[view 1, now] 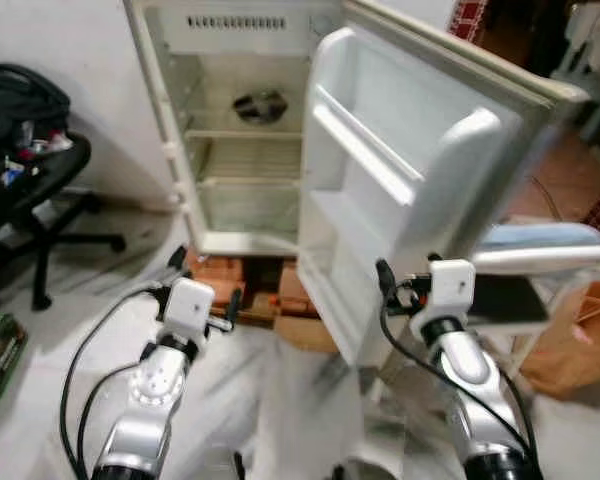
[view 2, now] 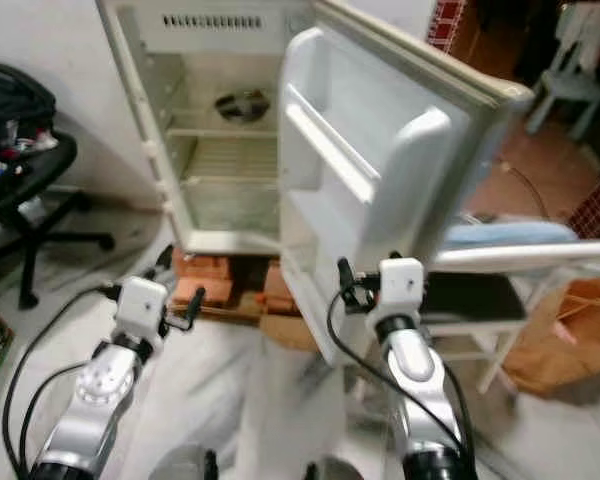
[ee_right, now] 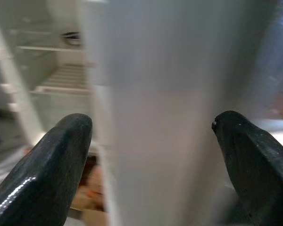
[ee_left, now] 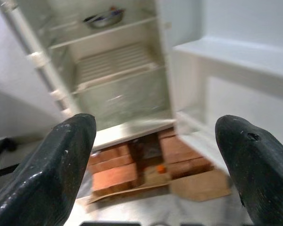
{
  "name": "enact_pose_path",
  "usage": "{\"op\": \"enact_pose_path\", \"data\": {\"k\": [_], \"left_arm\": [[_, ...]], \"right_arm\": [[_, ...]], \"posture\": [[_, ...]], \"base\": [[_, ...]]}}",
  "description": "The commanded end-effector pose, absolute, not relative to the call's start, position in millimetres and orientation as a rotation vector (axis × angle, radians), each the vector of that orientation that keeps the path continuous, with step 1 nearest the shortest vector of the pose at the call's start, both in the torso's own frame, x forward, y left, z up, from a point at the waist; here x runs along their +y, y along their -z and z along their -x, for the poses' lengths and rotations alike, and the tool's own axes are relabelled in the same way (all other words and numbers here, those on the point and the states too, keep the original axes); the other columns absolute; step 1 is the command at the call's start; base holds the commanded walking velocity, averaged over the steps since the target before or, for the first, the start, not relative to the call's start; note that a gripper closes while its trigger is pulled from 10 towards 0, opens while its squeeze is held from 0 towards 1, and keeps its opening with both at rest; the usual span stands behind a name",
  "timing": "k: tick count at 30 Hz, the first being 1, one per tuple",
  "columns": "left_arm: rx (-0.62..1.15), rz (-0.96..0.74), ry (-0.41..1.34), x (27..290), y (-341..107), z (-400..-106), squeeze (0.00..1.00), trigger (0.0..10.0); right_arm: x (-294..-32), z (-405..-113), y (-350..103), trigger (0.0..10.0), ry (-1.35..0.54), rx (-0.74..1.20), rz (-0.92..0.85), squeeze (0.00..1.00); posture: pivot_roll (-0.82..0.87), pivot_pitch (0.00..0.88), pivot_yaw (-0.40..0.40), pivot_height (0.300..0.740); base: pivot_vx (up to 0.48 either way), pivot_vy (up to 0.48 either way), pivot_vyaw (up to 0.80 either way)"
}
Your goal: Restocking fridge
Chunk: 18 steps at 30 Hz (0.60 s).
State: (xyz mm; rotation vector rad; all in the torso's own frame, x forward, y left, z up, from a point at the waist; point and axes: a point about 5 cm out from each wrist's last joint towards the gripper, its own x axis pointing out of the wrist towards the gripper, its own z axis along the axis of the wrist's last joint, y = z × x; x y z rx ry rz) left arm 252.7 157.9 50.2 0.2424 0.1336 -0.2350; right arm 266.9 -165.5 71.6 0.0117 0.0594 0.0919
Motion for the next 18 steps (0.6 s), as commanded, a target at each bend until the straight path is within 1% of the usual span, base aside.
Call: {"op": "enact_pose_path", "data": {"k": [1,4,7,12,14,18], "left_arm": [[0.1,-0.275,0.267,160,-56,-255,0.0,10.0],[0.097,-0.28,0.277,160,-57,-255,0.0,10.0],[0.105,-0.253,0.25,163,-58,-258,0.0,10.0],[0.108,-0.259,0.218,171,-58,-260,0.0,10.0],[0.106,-0.248,0.2,174,-59,-261,0.0,10.0],[0.103,-0.222,0.173,180,-60,-263,0.0,10.0]], "right_arm": [[-161,-267,-73,10.0,-0.114,0.059,-0.027,0.0],[-162,-267,-73,10.0,-0.115,0.057,-0.027,0.0],[-169,-272,-74,10.0,-0.081,0.056,-0.017,0.0],[-170,-285,-85,10.0,-0.071,0.02,-0.045,0.0],[-170,-288,-89,10.0,-0.077,0.003,-0.02,0.0],[-170,-296,-98,10.0,-0.037,-0.034,-0.042,0.0]], "posture": [[0.0,0.0,-0.029,0.74],[0.0,0.0,-0.029,0.74],[0.0,0.0,-0.028,0.74],[0.0,0.0,-0.029,0.74],[0.0,0.0,-0.029,0.74],[0.01,0.0,-0.03,0.74]], "base": [[0.0,-0.469,0.0],[0.0,-0.441,0.0],[0.0,0.0,0.0],[0.0,0.0,0.0],[0.0,0.0,0.0],[0.0,0.0,0.66]]}}
